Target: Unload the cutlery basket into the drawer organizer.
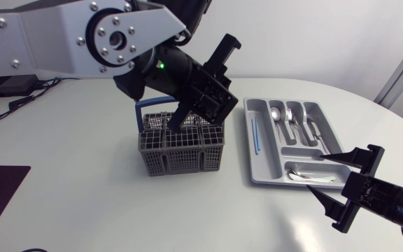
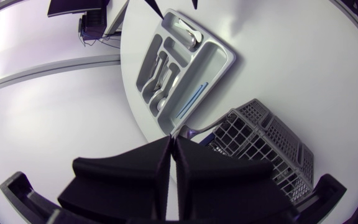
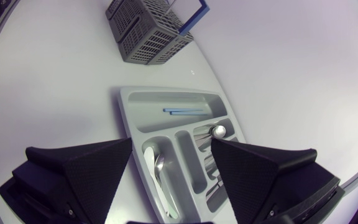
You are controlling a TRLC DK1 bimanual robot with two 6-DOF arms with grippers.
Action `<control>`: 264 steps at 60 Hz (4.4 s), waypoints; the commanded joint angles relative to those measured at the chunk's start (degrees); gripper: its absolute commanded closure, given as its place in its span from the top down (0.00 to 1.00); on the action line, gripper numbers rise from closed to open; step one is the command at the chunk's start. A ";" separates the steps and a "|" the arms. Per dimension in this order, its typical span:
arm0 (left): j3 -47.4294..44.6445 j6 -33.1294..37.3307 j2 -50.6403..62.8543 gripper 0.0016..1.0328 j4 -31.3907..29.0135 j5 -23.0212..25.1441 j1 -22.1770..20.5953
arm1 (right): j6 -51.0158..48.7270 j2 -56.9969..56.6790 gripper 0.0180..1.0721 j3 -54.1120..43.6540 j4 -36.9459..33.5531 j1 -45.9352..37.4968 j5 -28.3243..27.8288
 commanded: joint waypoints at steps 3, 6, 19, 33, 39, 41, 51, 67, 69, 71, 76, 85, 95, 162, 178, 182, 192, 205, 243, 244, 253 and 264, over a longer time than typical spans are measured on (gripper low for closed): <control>3.42 -11.92 0.48 0.03 -1.26 -0.02 -2.07 | 7.71 -3.75 0.87 0.00 1.31 1.38 -0.08; 4.22 -16.49 1.36 0.03 -1.26 -0.98 -3.21 | 11.84 -4.89 0.87 0.09 3.07 2.61 0.62; 14.32 -41.89 8.92 0.03 -5.92 -5.99 -6.73 | 23.88 -8.14 0.87 0.00 6.23 9.56 6.77; 29.79 -65.45 19.46 0.03 -17.26 -6.35 -5.59 | 33.37 -12.98 0.87 -0.79 7.64 22.91 18.64; 31.99 -72.30 20.61 0.03 -18.58 -5.29 -4.09 | 36.80 -13.33 0.87 -1.05 10.45 28.98 25.32; 32.16 -74.06 20.61 0.03 -18.67 -5.03 -3.65 | 37.50 -13.15 0.86 -1.23 11.42 30.47 26.90; 31.81 -82.15 19.90 0.03 -20.16 -3.01 -2.86 | 41.02 -6.03 0.76 -0.88 18.80 37.50 33.05; 29.44 -87.60 18.67 0.03 -20.78 -0.28 -3.74 | 41.37 4.16 0.57 1.58 27.68 42.78 37.27; 29.44 -87.86 18.67 0.03 -20.86 -0.28 -3.74 | 41.11 4.86 0.55 2.11 27.77 42.78 37.45; 29.35 -88.04 18.67 0.03 -20.86 -0.28 -3.74 | 40.84 5.22 0.52 2.55 28.03 42.69 37.45; 29.44 -88.65 18.67 0.03 -20.95 0.07 -3.48 | 39.61 6.80 0.48 3.34 29.52 42.78 38.15; 29.44 -89.62 18.67 0.03 -21.74 0.86 -3.39 | 37.85 9.43 0.48 4.83 31.02 42.78 38.50; 29.53 -90.76 18.67 0.03 -22.09 1.21 -3.57 | 36.71 13.48 0.42 6.33 33.74 42.78 39.20; 28.03 -91.02 17.79 0.06 -22.62 2.00 -3.30 | 35.66 16.90 0.06 7.73 34.97 45.15 40.61; 30.58 -91.02 15.95 0.96 -21.74 2.00 -1.46 | 35.57 14.53 0.06 6.24 32.60 45.06 37.62; 30.49 -90.94 14.45 0.96 -20.78 1.83 -1.10 | 35.39 13.21 0.06 5.89 30.58 43.66 35.07; 29.18 -90.85 10.67 0.96 -17.00 1.39 1.88 | 33.90 9.43 0.06 5.27 24.69 35.57 24.61; 23.02 -90.06 5.93 0.96 -11.90 0.77 4.96 | 24.85 9.43 0.06 5.89 15.99 17.73 5.89; -6.42 -83.47 -12.88 0.96 10.78 -6.08 11.46 | -7.76 35.71 0.06 19.34 -3.52 -2.84 -5.71; -7.03 -83.29 -13.23 0.96 11.30 -6.17 11.81 | -8.38 36.33 0.06 19.86 -4.23 -3.10 -5.62; -11.52 -82.59 -15.34 0.96 13.94 -6.61 13.57 | -13.39 40.11 0.06 22.41 -8.45 -4.95 -4.57; -16.00 -82.50 -16.48 0.96 14.73 -6.87 15.24 | -17.25 43.27 0.06 23.20 -9.50 -5.65 -2.81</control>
